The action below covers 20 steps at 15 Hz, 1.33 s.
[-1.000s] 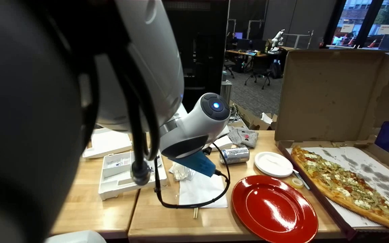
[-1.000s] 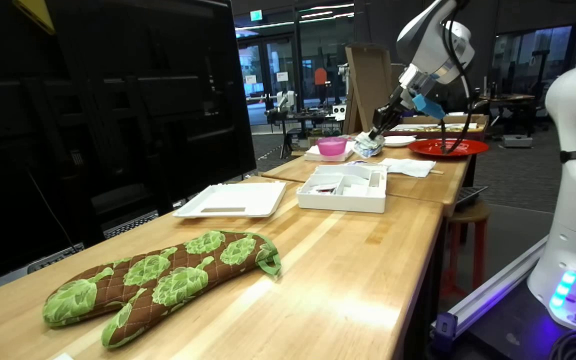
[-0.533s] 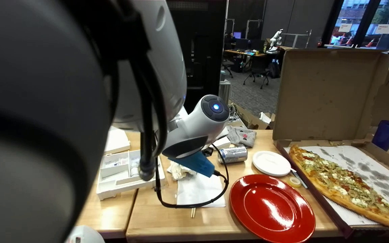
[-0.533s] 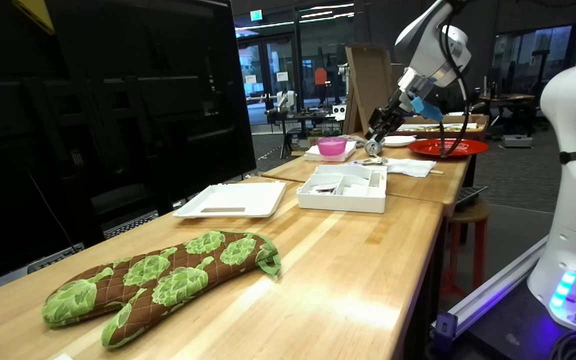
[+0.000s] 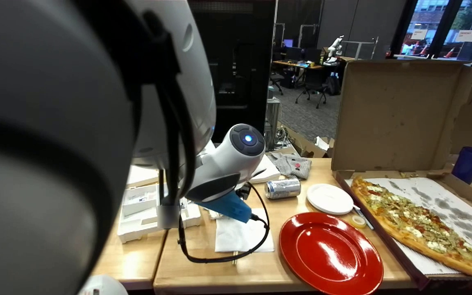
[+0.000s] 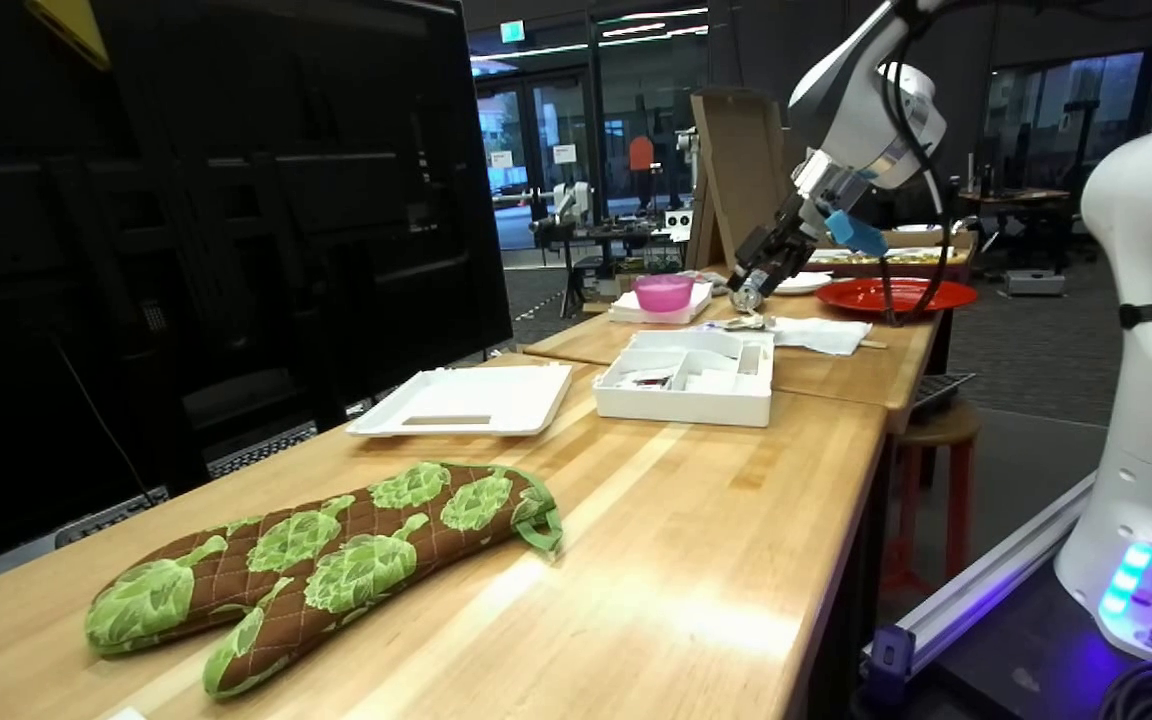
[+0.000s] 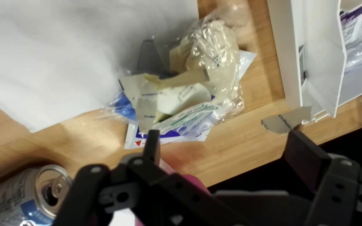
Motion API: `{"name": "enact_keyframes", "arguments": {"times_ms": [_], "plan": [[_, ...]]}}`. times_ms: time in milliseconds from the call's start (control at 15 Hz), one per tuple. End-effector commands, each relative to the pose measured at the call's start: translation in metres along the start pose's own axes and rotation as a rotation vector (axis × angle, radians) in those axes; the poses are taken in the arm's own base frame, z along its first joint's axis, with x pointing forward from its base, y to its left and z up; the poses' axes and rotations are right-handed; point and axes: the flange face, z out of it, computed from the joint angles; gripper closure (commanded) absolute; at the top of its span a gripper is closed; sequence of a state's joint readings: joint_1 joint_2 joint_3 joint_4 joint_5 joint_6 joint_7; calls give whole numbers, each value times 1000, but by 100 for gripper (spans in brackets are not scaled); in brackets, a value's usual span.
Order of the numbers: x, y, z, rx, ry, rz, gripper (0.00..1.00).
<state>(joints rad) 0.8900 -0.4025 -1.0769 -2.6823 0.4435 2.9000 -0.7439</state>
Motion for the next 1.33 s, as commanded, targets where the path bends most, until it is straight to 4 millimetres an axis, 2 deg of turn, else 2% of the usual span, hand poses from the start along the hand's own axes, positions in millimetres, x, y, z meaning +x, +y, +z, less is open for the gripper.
{"name": "enact_keyframes", "arguments": {"times_ms": [0,133,200,267,533,667,867,1267], "plan": [[-27,-18,3,-5,2,-66,0],[-44,-30,7,1,-14,-102,0],[-26,-27,10,-5,-18,-118,0],[-28,-31,9,-12,-11,-133,0],[-12,-42,-2,-53,50,-211,0],[-9,-54,0,-54,46,-258,0],[-12,-71,12,-57,-2,-318,0],[-34,-96,46,-42,-180,-475,0]]}}
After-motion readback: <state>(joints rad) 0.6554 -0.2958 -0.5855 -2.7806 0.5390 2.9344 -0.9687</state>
